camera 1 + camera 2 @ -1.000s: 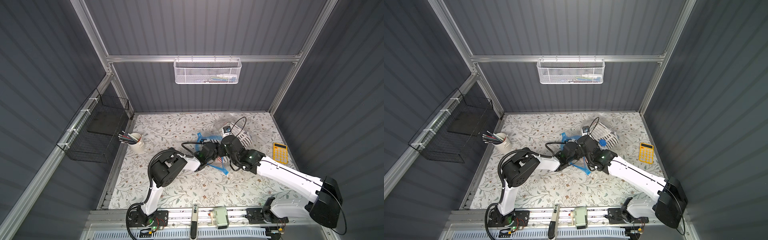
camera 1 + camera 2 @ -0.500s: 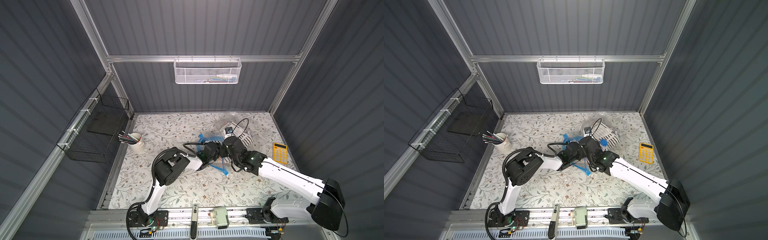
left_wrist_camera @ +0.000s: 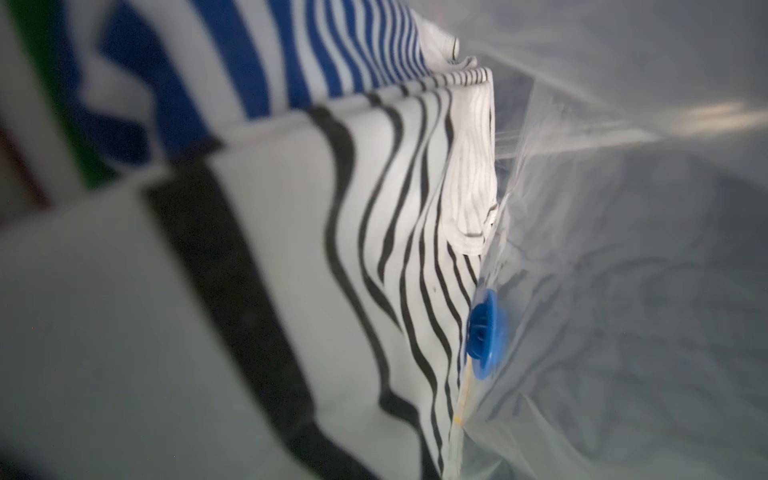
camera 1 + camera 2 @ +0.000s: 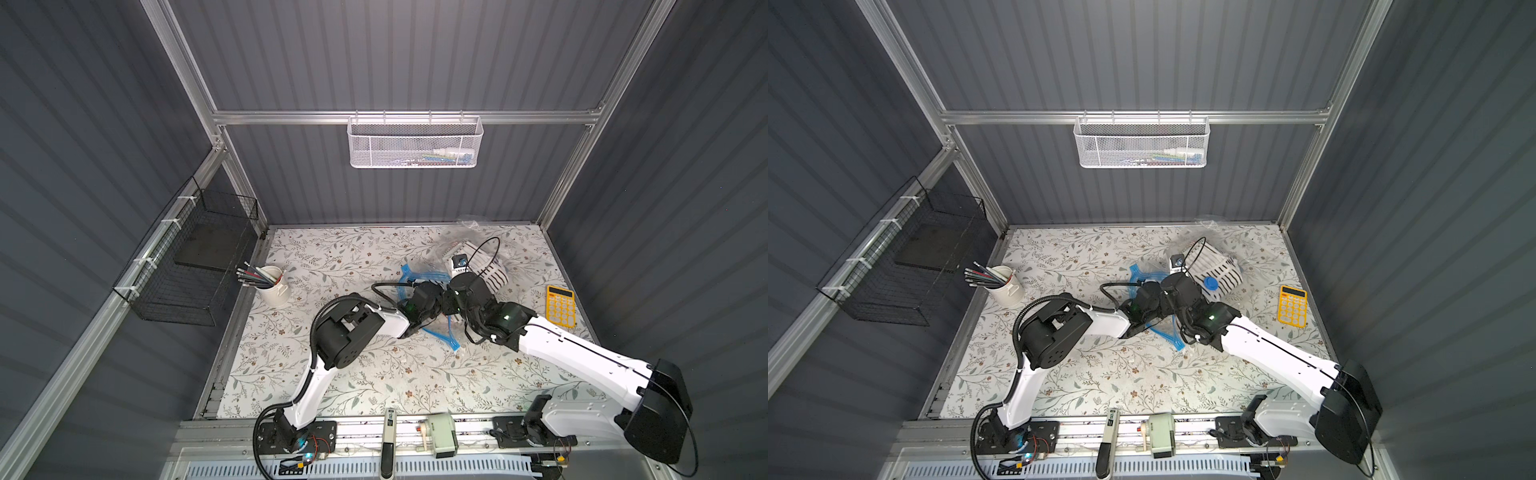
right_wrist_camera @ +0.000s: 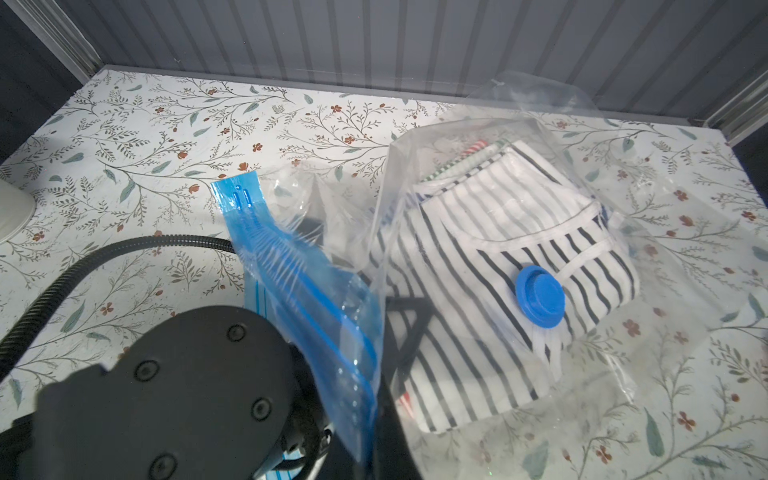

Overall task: Take the tank top out of the vacuum bag
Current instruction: Take out the tank top from the vacuum bag.

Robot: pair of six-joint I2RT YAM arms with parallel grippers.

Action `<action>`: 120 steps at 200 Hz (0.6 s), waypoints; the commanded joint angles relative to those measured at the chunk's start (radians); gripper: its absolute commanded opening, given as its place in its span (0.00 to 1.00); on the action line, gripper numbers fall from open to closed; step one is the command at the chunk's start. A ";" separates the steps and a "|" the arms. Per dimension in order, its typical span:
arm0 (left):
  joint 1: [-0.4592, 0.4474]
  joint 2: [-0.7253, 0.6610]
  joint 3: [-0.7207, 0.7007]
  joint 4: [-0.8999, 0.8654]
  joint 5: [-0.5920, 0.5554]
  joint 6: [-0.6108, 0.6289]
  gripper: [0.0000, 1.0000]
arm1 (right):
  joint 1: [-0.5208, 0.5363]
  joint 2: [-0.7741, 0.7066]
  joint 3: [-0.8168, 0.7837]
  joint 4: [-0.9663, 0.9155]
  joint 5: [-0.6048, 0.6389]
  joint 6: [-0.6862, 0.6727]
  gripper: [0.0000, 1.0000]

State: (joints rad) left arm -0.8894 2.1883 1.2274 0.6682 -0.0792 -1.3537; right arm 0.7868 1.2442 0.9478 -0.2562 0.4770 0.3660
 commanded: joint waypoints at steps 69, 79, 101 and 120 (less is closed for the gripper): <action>-0.003 -0.278 -0.137 -0.087 -0.020 0.020 0.00 | -0.043 0.004 0.059 -0.036 0.036 -0.009 0.00; -0.003 -0.305 -0.154 -0.114 -0.011 0.024 0.00 | -0.046 0.004 0.059 -0.037 0.037 -0.006 0.00; -0.004 -0.383 -0.228 -0.151 -0.010 0.014 0.00 | -0.046 0.001 0.055 -0.036 0.031 -0.001 0.00; -0.005 -0.445 -0.317 -0.144 0.002 0.010 0.00 | -0.047 -0.001 0.051 -0.035 0.029 0.001 0.00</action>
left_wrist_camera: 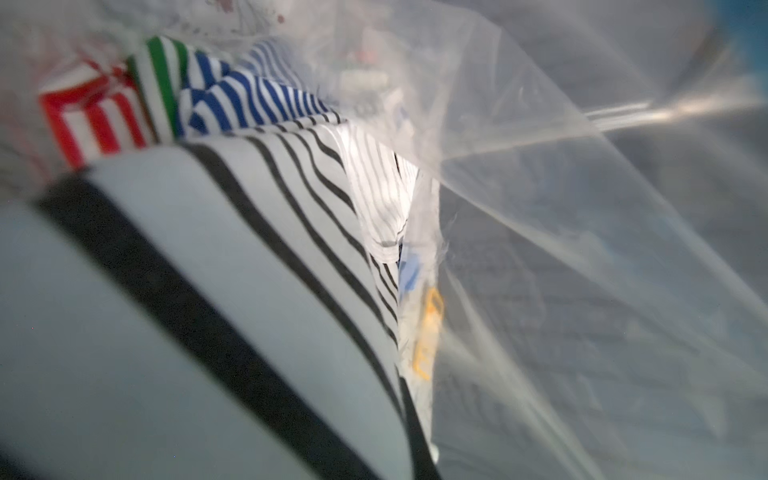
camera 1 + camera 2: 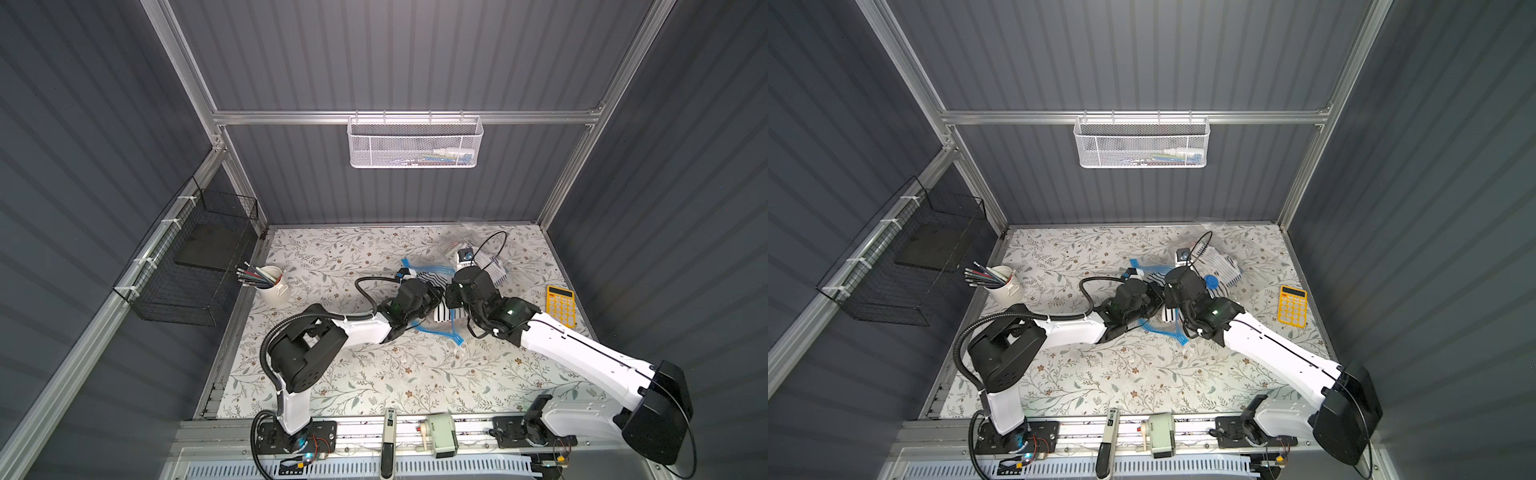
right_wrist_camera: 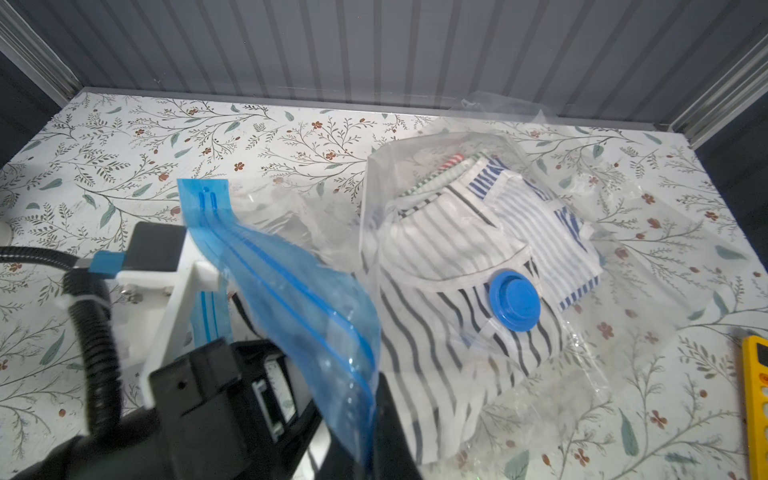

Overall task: Take the tank top out of the vacuum bag
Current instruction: Take out the tank top from the vacuum bag.

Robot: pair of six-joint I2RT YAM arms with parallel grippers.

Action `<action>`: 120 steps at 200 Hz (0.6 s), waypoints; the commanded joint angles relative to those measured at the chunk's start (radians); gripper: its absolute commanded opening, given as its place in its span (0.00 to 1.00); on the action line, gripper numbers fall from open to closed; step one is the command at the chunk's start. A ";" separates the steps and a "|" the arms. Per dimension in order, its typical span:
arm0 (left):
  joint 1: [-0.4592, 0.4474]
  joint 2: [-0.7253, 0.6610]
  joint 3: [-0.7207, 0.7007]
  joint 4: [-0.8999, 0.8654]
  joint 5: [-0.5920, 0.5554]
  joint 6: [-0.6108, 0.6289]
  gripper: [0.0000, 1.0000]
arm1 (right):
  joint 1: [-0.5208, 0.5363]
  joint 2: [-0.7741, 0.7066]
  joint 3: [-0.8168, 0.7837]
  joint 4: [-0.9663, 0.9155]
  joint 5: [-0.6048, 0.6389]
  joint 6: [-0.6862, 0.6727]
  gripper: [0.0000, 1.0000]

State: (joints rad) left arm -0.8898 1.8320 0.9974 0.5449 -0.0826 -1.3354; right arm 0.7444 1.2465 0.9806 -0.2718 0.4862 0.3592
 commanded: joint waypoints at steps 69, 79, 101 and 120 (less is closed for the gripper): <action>-0.004 -0.131 -0.300 0.150 -0.013 -0.025 0.00 | -0.007 -0.005 -0.014 0.015 -0.020 0.019 0.00; -0.003 -0.112 -0.291 0.169 0.000 -0.023 0.09 | -0.007 -0.005 -0.017 0.016 -0.021 0.022 0.00; -0.004 -0.081 -0.291 0.178 0.008 -0.021 0.34 | -0.006 -0.008 -0.019 0.013 -0.025 0.024 0.00; -0.005 -0.062 -0.315 0.218 -0.007 -0.019 0.47 | -0.005 -0.013 -0.021 0.013 -0.023 0.018 0.00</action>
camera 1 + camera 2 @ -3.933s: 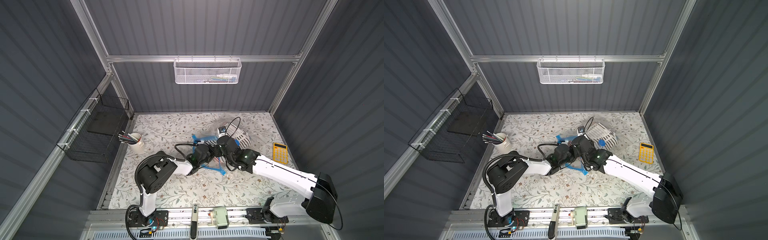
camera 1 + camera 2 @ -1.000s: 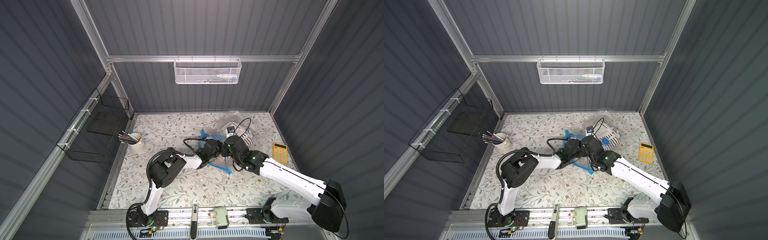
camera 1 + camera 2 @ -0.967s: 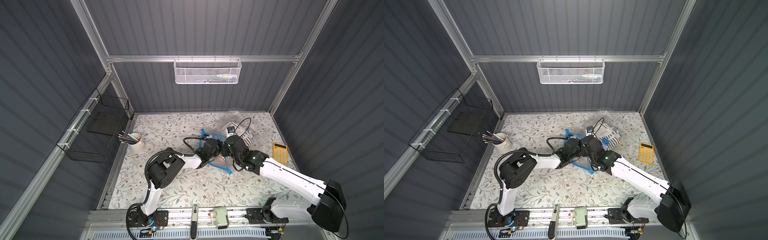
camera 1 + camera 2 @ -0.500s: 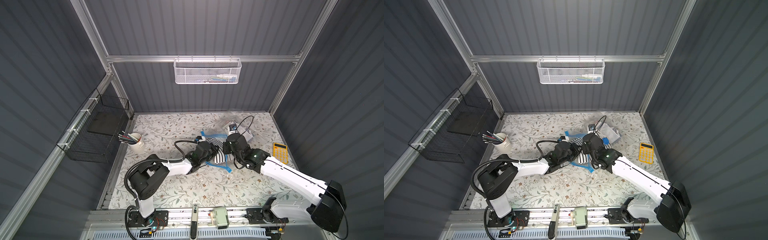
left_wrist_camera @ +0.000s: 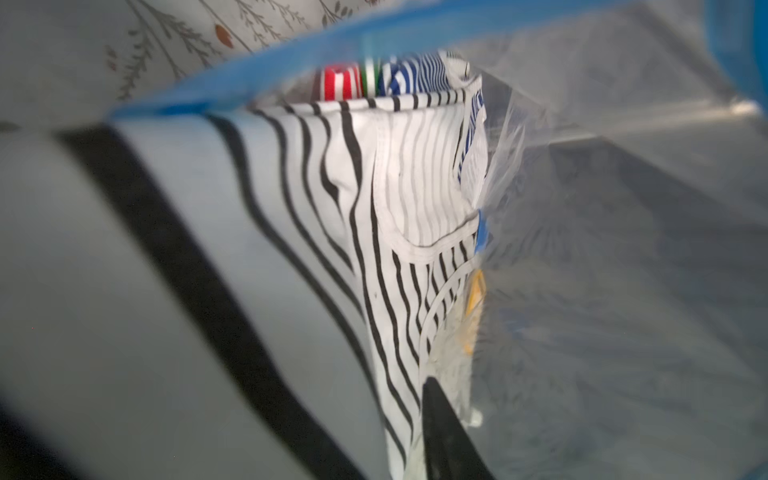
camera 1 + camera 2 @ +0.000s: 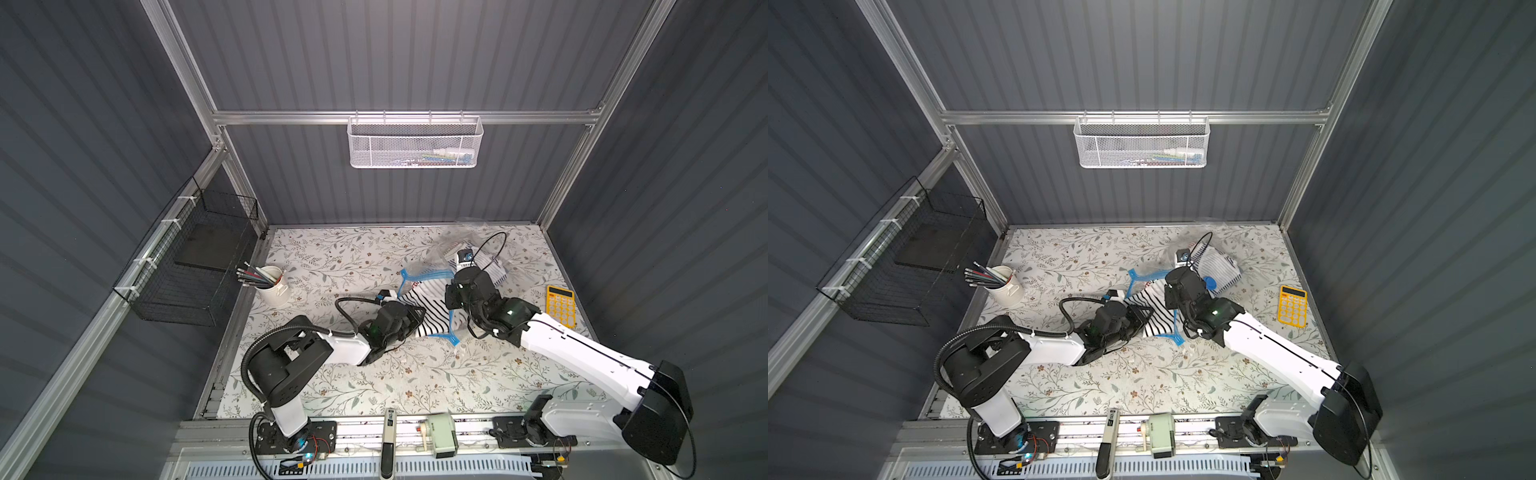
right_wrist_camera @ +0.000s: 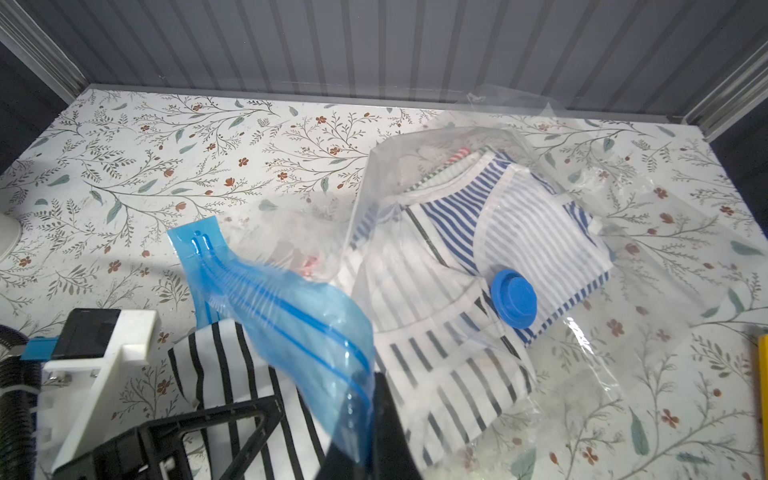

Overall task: Take the tank top out of the vacuum bag
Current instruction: Take out the tank top from the vacuum bag.

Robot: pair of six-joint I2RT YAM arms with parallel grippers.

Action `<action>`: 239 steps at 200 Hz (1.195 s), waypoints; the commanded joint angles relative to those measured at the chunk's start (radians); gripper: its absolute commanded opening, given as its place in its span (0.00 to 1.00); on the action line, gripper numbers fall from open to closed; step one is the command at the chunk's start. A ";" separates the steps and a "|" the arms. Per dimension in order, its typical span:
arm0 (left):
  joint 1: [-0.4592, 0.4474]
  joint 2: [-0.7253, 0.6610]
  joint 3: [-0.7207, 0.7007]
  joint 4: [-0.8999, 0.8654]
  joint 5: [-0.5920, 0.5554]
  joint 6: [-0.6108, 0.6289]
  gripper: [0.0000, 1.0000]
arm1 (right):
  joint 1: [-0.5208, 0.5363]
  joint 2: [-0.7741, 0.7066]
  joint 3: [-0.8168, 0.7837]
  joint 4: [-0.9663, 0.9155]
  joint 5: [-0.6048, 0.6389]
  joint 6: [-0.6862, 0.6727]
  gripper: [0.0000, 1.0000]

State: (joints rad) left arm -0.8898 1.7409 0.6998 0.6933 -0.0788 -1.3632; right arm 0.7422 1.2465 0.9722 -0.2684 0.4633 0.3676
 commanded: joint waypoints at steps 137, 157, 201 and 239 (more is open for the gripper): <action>-0.005 0.187 0.142 0.111 0.025 -0.018 0.03 | -0.006 -0.028 -0.023 0.019 0.005 -0.006 0.00; -0.005 0.140 0.120 0.088 0.025 -0.019 0.00 | -0.007 -0.028 -0.020 0.027 0.005 -0.012 0.00; -0.004 0.039 0.168 -0.068 0.037 0.011 0.00 | -0.011 -0.027 -0.022 0.029 0.006 -0.020 0.00; -0.004 -0.016 0.194 -0.098 0.058 -0.002 0.00 | -0.019 -0.047 -0.039 0.029 0.002 -0.002 0.00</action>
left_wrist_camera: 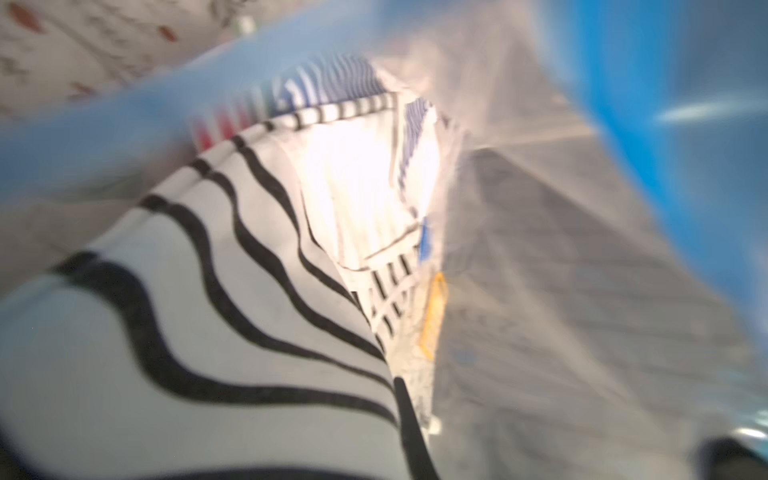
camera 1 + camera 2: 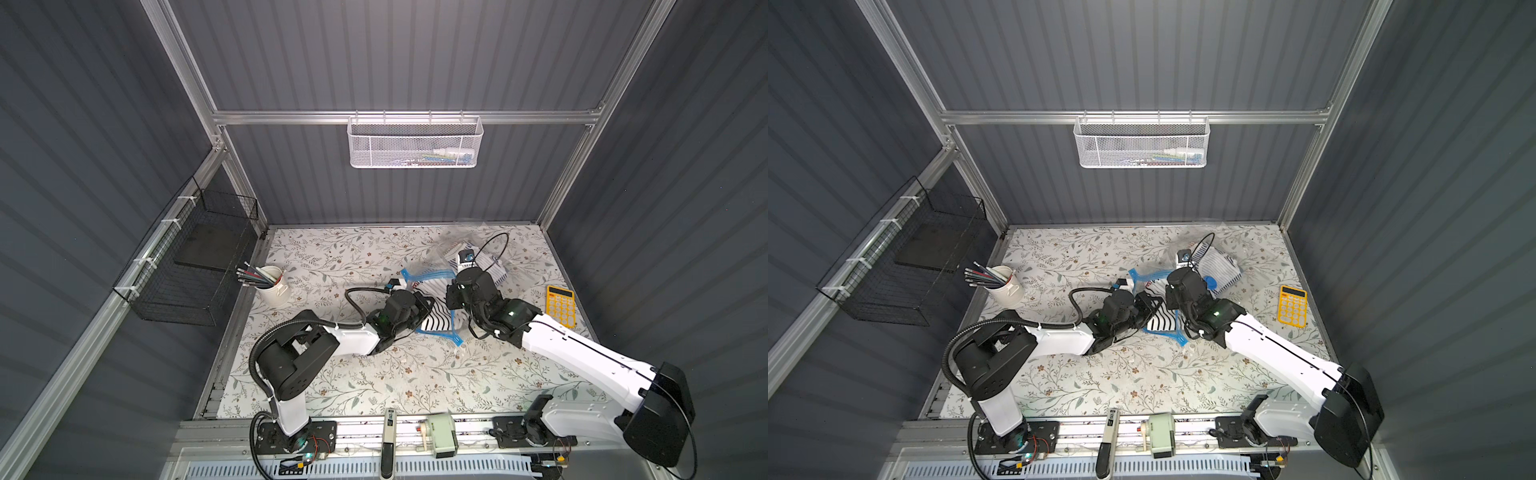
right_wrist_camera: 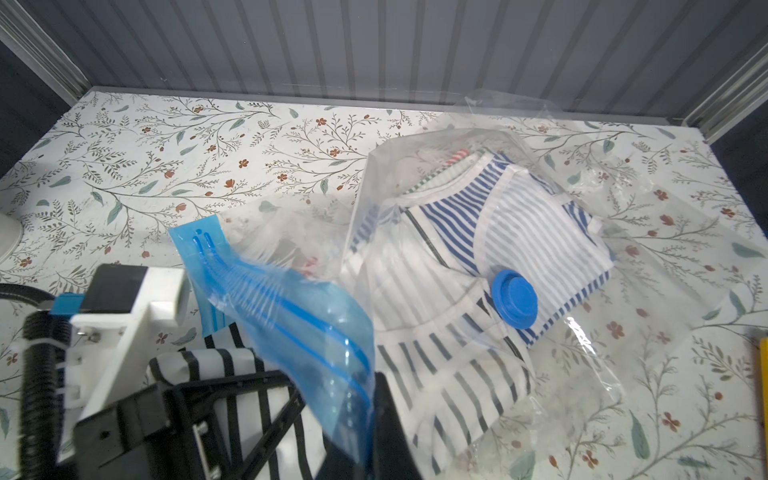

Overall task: Take the tank top out of the vacuum bag
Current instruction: Take out the tank top from the vacuum bag.

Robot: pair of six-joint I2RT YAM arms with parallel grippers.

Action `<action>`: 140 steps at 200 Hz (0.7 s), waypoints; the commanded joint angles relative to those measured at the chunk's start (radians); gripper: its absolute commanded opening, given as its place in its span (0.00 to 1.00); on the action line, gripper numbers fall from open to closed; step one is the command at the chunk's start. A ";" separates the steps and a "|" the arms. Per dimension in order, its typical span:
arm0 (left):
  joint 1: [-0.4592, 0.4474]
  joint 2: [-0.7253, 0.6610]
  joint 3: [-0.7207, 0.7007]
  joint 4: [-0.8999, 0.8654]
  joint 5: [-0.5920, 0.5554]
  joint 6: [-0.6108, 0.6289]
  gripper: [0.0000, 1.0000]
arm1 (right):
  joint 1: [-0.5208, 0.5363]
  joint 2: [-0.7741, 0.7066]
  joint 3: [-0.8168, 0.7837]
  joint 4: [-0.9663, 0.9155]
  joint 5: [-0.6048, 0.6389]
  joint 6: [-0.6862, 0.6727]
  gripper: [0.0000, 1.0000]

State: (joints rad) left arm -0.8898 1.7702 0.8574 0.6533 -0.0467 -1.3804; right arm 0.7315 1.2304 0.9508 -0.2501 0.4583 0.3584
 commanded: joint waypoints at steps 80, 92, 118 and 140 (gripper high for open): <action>-0.004 -0.284 0.051 -0.304 -0.013 0.043 0.00 | -0.023 -0.050 -0.026 -0.004 0.006 0.013 0.00; -0.004 -0.314 0.055 -0.335 -0.017 0.040 0.00 | -0.024 -0.049 -0.027 -0.002 0.001 0.014 0.00; -0.004 -0.394 0.066 -0.414 -0.020 0.043 0.00 | -0.026 -0.038 -0.012 -0.018 -0.008 0.016 0.00; -0.005 -0.472 0.064 -0.511 -0.051 0.061 0.00 | -0.026 -0.046 -0.013 -0.024 -0.007 0.020 0.00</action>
State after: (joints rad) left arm -0.8898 1.3872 0.8970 0.2691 -0.0544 -1.3563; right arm 0.7120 1.1919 0.9348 -0.2584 0.4480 0.3630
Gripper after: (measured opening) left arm 0.071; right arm 0.044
